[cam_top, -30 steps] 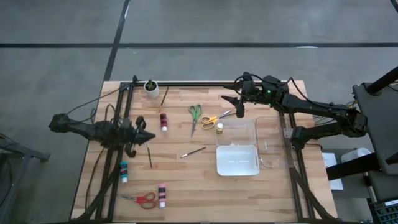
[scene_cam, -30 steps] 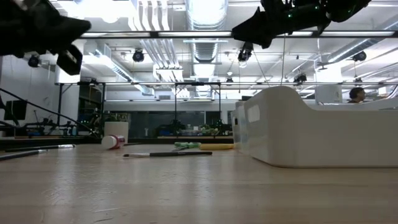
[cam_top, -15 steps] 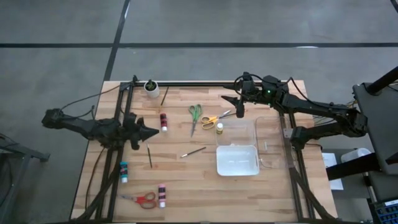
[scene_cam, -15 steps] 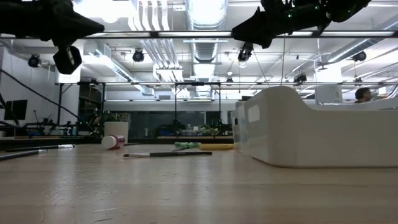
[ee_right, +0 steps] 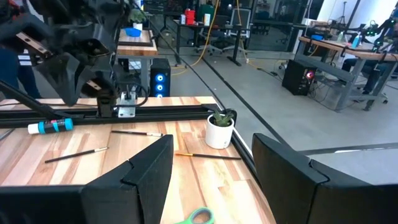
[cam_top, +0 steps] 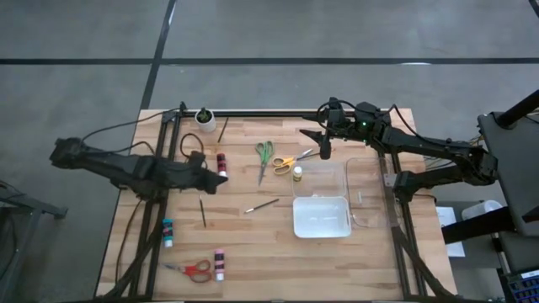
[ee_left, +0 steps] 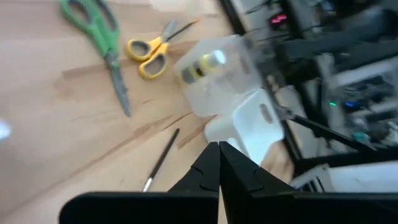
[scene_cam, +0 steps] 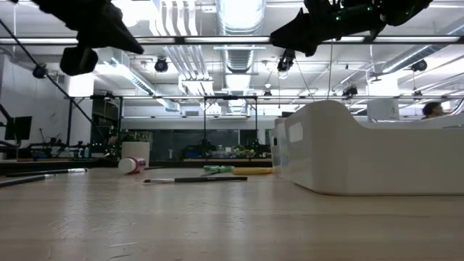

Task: Pick & Place Paint Supplies
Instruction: Put the red paint bottle into the left transparent bin

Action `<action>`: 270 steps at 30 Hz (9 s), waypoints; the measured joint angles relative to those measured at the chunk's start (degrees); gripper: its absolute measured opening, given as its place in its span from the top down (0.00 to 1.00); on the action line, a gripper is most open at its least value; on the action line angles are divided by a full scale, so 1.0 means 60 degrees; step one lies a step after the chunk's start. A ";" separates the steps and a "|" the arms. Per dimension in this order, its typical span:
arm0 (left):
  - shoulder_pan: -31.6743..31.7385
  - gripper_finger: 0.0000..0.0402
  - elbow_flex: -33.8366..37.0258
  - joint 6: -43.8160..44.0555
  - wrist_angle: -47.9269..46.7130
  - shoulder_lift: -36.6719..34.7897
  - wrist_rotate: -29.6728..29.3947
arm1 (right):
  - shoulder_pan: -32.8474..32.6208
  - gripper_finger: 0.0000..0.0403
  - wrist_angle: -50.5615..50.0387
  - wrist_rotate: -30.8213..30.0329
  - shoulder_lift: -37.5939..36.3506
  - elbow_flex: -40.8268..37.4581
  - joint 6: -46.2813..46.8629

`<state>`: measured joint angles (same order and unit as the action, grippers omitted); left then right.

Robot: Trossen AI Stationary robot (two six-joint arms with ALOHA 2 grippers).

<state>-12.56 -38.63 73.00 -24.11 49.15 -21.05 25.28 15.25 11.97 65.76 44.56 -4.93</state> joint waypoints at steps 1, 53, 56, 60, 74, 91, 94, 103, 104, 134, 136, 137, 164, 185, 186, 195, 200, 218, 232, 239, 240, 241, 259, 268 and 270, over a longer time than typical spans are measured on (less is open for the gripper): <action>0.0003 0.99 -0.0235 0.0577 -0.0401 0.0225 0.0005 | -0.0001 0.46 0.0000 0.0000 0.0000 0.0000 0.0000; 0.5626 0.52 -0.2819 0.2307 -0.4854 0.6978 0.3641 | 0.0000 0.46 0.0000 0.0001 0.0003 0.0004 0.0000; 0.5615 0.54 -0.2769 0.2340 -0.4619 0.7258 0.3636 | -0.0002 0.46 0.0000 0.0000 0.0002 0.0004 0.0000; 0.5605 0.54 -0.2732 0.2341 -0.4421 0.7594 0.3659 | -0.0001 0.46 0.0000 0.0000 0.0004 0.0004 0.0000; 0.5606 0.54 -0.2728 0.2075 -0.3850 0.8246 0.3659 | 0.0000 0.46 0.0000 0.0000 0.0004 0.0004 0.0000; 0.5439 0.61 -0.2721 0.2066 -0.3549 0.8512 0.3677 | -0.0002 0.46 0.0000 0.0000 0.0004 0.0004 0.0000; 0.5421 0.69 -0.2721 0.2079 -0.3516 0.8512 0.3678 | -0.0003 0.46 0.0000 0.0000 0.0003 0.0004 0.0000; 0.5402 0.72 -0.2760 0.2072 -0.3341 0.8497 0.3963 | -0.0004 0.46 0.0000 0.0000 0.0004 0.0004 0.0000; 0.5401 0.71 -0.2773 0.2072 -0.3233 0.8479 0.4099 | -0.0004 0.46 0.0000 0.0003 0.0004 0.0004 0.0000; 0.4166 0.72 -0.2848 0.5271 -0.1221 0.7004 0.7855 | 0.0000 0.46 0.0000 0.0000 0.0004 0.0004 0.0000; 0.3992 0.72 -0.2848 0.6381 -0.1187 0.6875 0.8395 | -0.0004 0.46 0.0000 0.0002 0.0004 0.0004 0.0000; 0.3893 0.72 -0.2848 0.6756 -0.1127 0.6822 0.8614 | -0.0004 0.46 0.0000 0.0001 0.0004 0.0004 0.0000; 0.3309 0.71 -0.2848 0.6654 0.1602 0.6760 0.9159 | -0.0004 0.46 0.0000 0.0000 0.0004 0.0004 0.0000; 0.3304 0.71 -0.2848 0.7088 0.1628 0.6760 0.9158 | -0.0003 0.46 -0.0003 0.0001 0.0004 0.0004 0.0000; 0.3300 0.71 -0.2848 0.7140 0.1628 0.6760 0.9162 | -0.0003 0.46 -0.0001 0.0002 0.0004 0.0004 0.0000; 0.3297 0.71 -0.2845 0.7175 0.1630 0.6760 0.9153 | -0.0004 0.46 0.0000 0.0002 0.0004 0.0004 0.0000; 0.3297 0.71 -0.2837 0.7416 0.1772 0.6761 0.9117 | -0.0004 0.46 0.0000 0.0000 0.0004 0.0004 0.0000; 0.3206 0.70 -0.2827 0.8931 0.2667 0.6763 0.7808 | -0.0003 0.46 -0.0001 0.0004 0.0004 0.0004 0.0000; 0.4362 0.70 -0.2058 0.9412 0.4862 0.6763 1.0457 | -0.0003 0.46 0.0000 0.0000 0.0004 0.0004 0.0000; 0.4608 0.70 -0.1628 0.9421 0.5297 0.6767 1.1174 | -0.0004 0.46 -0.0002 0.0000 0.0004 0.0004 0.0000; 0.4608 0.70 -0.1533 0.9487 0.5560 0.6767 1.1282 | 0.0000 0.46 0.0000 0.0000 0.0004 0.0004 0.0000; 0.4608 0.70 -0.1408 0.9606 0.5855 0.6767 1.1381 | -0.0003 0.46 -0.0001 0.0000 0.0004 0.0004 0.0000; 0.4626 0.70 0.0586 1.1634 0.8900 0.6767 1.1408 | -0.0002 0.46 0.0000 0.0002 0.0004 0.0004 0.0000; 0.4691 0.70 0.1668 1.2748 1.0306 0.6771 1.1070 | -0.0001 0.46 -0.0001 0.0001 0.0004 0.0004 0.0000; 0.4738 0.70 0.1823 1.2874 1.0545 0.6771 1.1038 | -0.0002 0.46 0.0000 0.0002 0.0004 0.0004 0.0000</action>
<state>15.87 -27.70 150.24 39.15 89.78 45.18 25.27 15.25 11.98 65.78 44.58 -4.93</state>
